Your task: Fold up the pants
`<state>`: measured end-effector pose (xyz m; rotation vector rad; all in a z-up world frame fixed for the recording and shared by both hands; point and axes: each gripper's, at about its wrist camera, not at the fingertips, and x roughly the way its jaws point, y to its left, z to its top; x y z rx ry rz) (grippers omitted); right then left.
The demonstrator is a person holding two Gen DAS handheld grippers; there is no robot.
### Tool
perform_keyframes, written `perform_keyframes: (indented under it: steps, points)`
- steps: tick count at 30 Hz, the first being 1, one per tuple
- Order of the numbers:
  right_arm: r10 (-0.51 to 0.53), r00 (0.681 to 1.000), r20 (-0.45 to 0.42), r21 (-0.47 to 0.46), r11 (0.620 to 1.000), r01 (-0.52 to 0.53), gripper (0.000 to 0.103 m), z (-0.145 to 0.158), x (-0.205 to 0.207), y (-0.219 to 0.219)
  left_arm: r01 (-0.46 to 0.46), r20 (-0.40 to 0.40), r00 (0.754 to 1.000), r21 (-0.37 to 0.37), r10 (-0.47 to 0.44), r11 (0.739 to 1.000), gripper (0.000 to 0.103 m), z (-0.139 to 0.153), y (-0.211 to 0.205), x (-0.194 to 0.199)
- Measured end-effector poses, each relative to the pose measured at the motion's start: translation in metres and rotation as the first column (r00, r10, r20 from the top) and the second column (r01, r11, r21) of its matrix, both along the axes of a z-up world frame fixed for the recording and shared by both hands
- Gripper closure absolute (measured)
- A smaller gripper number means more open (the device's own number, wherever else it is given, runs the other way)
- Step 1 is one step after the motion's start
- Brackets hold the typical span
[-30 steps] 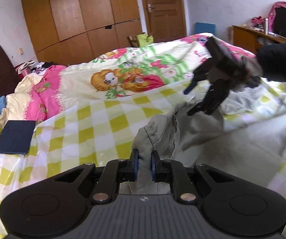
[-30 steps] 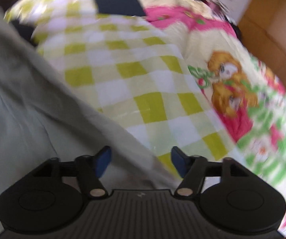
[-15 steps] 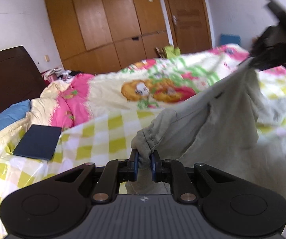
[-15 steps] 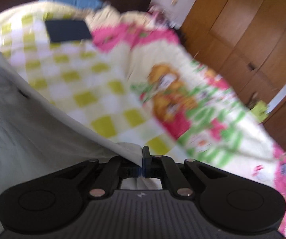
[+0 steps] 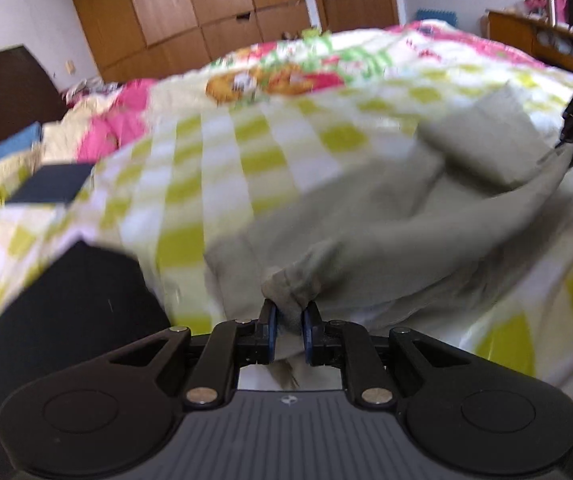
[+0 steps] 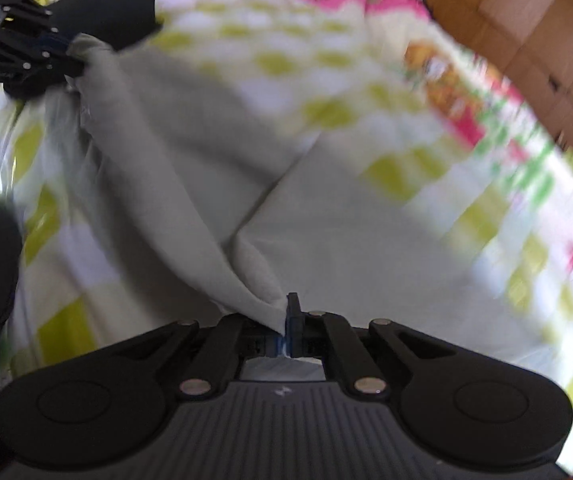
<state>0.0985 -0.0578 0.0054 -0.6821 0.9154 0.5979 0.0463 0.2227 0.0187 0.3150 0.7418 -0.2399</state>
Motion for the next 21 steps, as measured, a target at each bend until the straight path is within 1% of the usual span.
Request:
perform_keyframes:
  steps: [2, 3, 5, 7, 9, 10, 11, 12, 13, 14, 15, 16, 18, 19, 21]
  points:
    - [-0.019, 1.0, -0.01, -0.011, 1.0, 0.019, 0.1, -0.014, -0.001, 0.001, -0.01, -0.003, 1.0, 0.003, 0.01, 1.0, 0.074, -0.008, 0.001, -0.005]
    - [-0.018, 1.0, -0.002, -0.019, 1.0, 0.018, 0.099, -0.016, -0.002, 0.003, -0.009, -0.004, 1.0, 0.008, 0.009, 1.0, 0.074, -0.009, 0.001, -0.007]
    - [-0.001, 1.0, 0.013, -0.03, 1.0, 0.001, 0.095, -0.016, -0.005, 0.003, 0.0, -0.003, 1.0, 0.023, 0.0, 1.0, 0.07, -0.008, 0.001, -0.015]
    - [0.015, 0.999, 0.03, -0.047, 0.999, -0.014, 0.092, -0.016, -0.008, 0.005, 0.002, 0.0, 1.0, 0.063, -0.002, 0.998, 0.069, -0.007, 0.002, -0.026]
    - [0.005, 0.999, 0.035, -0.05, 0.999, -0.003, 0.09, -0.018, -0.007, 0.004, -0.001, -0.008, 1.0, 0.096, 0.002, 0.995, 0.069, -0.012, 0.005, -0.031]
    - [-0.009, 0.999, 0.036, -0.046, 0.999, 0.01, 0.088, -0.018, -0.009, 0.003, -0.004, -0.019, 1.0, 0.097, 0.006, 0.995, 0.069, -0.014, 0.006, -0.033]
    - [-0.02, 0.999, 0.036, -0.047, 0.999, 0.022, 0.086, -0.018, -0.011, 0.003, -0.01, -0.028, 1.0, 0.094, 0.013, 0.996, 0.069, -0.015, 0.007, -0.034]
    - [-0.023, 0.999, 0.036, -0.055, 0.998, 0.025, 0.08, -0.018, -0.018, 0.004, -0.019, -0.036, 0.999, 0.092, 0.023, 0.996, 0.069, -0.016, 0.008, -0.036]
    - [-0.017, 0.999, 0.037, -0.07, 0.997, 0.019, 0.071, -0.018, -0.02, 0.003, -0.033, -0.041, 0.998, 0.087, 0.037, 0.996, 0.069, -0.017, 0.009, -0.038]
    - [-0.004, 0.999, 0.047, -0.087, 0.996, 0.008, 0.067, -0.017, -0.024, 0.003, -0.047, -0.045, 0.998, 0.077, 0.05, 0.996, 0.069, -0.017, 0.01, -0.04]
    - [0.008, 0.998, 0.058, -0.098, 0.995, -0.003, 0.06, -0.014, -0.03, 0.001, -0.059, -0.049, 0.997, 0.064, 0.062, 0.996, 0.069, -0.017, 0.012, -0.042]
    - [0.015, 0.998, 0.059, -0.105, 0.994, -0.009, 0.058, -0.012, -0.035, -0.002, -0.069, -0.052, 0.996, 0.054, 0.072, 0.996, 0.069, -0.016, 0.014, -0.044]
    - [0.005, 0.999, 0.046, -0.104, 0.995, 0.0, 0.058, -0.005, -0.041, -0.011, -0.089, -0.061, 0.994, 0.025, 0.091, 0.996, 0.069, -0.012, 0.02, -0.05]
    - [-0.012, 0.999, 0.038, -0.094, 0.995, 0.016, 0.058, 0.0, -0.041, -0.016, -0.102, -0.067, 0.993, 0.001, 0.102, 0.995, 0.069, -0.009, 0.023, -0.054]
    - [-0.065, 0.998, 0.02, -0.041, 0.997, 0.066, 0.058, 0.013, -0.041, -0.026, -0.126, -0.083, 0.989, -0.057, 0.121, 0.99, 0.069, -0.001, 0.03, -0.059]
